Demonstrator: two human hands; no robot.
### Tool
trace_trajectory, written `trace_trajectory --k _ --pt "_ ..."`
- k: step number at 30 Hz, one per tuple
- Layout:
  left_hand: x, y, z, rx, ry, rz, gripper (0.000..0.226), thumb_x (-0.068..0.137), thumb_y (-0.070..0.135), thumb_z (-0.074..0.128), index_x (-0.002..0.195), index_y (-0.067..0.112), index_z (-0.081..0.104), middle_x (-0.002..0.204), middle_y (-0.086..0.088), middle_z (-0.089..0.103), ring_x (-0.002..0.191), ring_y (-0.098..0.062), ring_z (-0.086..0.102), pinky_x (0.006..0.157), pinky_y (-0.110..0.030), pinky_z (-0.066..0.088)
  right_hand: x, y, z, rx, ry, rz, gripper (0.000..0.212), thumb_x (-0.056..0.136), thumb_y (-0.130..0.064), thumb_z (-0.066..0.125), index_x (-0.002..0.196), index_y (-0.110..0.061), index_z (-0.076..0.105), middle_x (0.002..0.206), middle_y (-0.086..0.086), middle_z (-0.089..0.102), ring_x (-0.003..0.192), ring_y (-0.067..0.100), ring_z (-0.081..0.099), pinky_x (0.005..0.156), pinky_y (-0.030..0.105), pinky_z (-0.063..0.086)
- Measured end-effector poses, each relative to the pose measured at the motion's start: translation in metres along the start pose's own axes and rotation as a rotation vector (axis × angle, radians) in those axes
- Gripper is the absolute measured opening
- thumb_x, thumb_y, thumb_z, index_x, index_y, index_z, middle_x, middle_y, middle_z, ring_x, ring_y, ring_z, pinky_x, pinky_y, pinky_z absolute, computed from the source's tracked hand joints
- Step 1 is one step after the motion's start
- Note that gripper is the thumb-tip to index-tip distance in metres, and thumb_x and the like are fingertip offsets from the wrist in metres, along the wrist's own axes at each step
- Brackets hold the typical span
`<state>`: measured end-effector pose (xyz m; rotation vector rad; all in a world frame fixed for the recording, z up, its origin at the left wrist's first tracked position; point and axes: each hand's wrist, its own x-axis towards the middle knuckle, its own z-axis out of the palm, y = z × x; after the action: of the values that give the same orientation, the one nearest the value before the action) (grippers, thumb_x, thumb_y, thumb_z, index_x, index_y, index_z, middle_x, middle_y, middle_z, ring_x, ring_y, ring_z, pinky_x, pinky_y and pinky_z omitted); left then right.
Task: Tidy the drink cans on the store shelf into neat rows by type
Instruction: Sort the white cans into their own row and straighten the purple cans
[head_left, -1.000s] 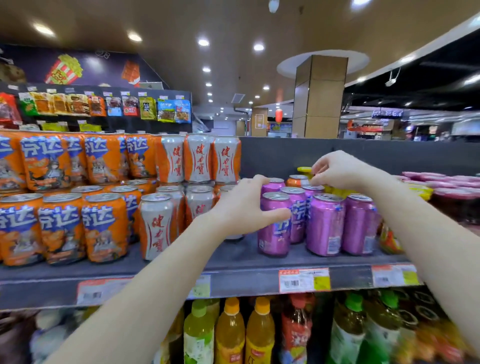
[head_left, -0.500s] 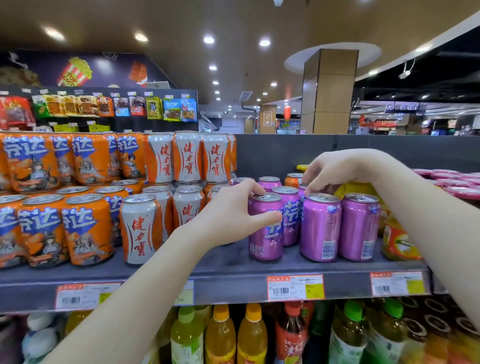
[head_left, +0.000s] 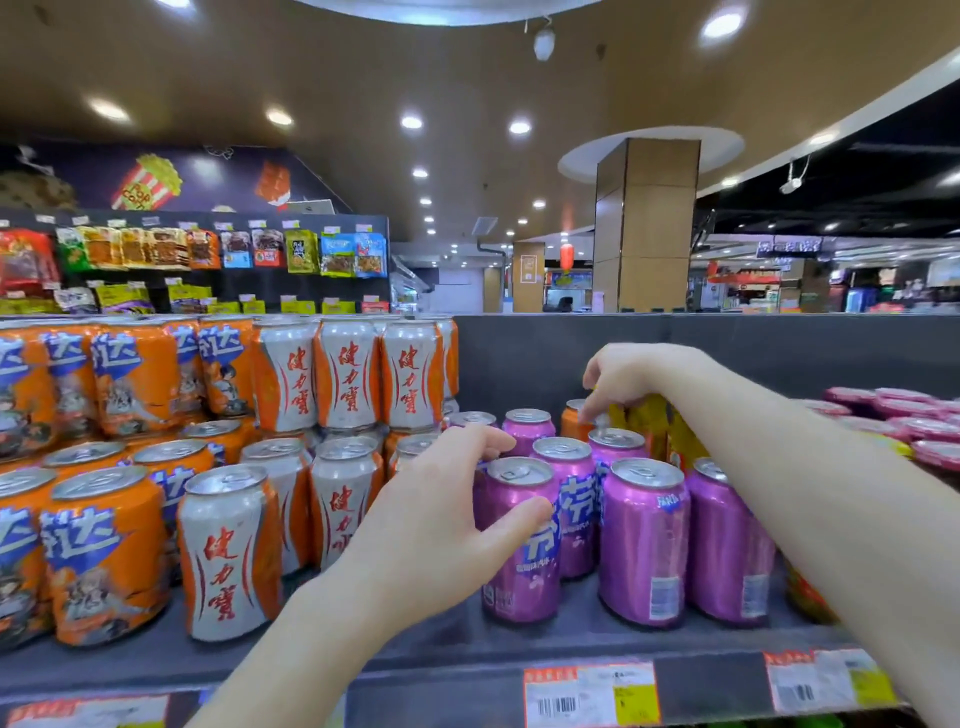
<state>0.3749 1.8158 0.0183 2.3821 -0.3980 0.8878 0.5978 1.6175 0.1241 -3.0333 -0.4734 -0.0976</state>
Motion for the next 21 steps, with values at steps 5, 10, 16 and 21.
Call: trace_trajectory --k 5,10,16,21 --pt "0.003 0.002 -0.003 -0.084 0.019 -0.009 0.045 0.083 0.059 0.068 0.122 0.042 0.056 0.117 0.028 0.060 0.106 0.013 0.056 0.079 -0.002 0.044 0.019 -0.004 0.012 -0.059 -0.163 0.045 0.062 0.063 -0.055 0.085 0.110 -0.017 0.072 0.107 0.001 0.072 0.092 0.024 0.072 0.081 0.042 0.062" --pt "0.008 0.000 -0.003 -0.141 0.030 -0.024 0.035 0.087 0.051 0.068 0.119 0.037 0.059 0.112 0.024 0.063 0.102 0.009 0.059 0.075 -0.004 0.047 0.004 -0.013 0.005 0.011 -0.064 0.033 0.046 0.067 -0.048 0.089 0.092 -0.014 0.069 0.092 0.001 0.070 0.082 0.019 0.070 0.057 0.028 0.055" --pt "0.031 -0.006 -0.012 -0.261 0.238 -0.101 0.019 0.099 0.024 0.060 0.118 0.024 0.059 0.100 0.015 0.066 0.092 0.002 0.063 0.075 -0.013 0.053 -0.036 -0.023 -0.031 0.184 0.216 -0.003 0.061 0.071 -0.067 0.076 0.094 -0.011 0.072 0.087 0.001 0.072 0.077 0.016 0.070 0.050 0.023 0.051" --pt "0.054 0.002 -0.015 -0.260 0.261 -0.144 0.025 0.096 0.024 0.065 0.120 0.023 0.057 0.099 0.014 0.063 0.086 0.001 0.062 0.065 -0.005 0.048 -0.075 -0.044 -0.053 0.185 0.523 -0.059 0.054 0.078 -0.066 0.071 0.083 -0.013 0.065 0.072 -0.006 0.063 0.062 0.006 0.060 0.045 0.018 0.038"
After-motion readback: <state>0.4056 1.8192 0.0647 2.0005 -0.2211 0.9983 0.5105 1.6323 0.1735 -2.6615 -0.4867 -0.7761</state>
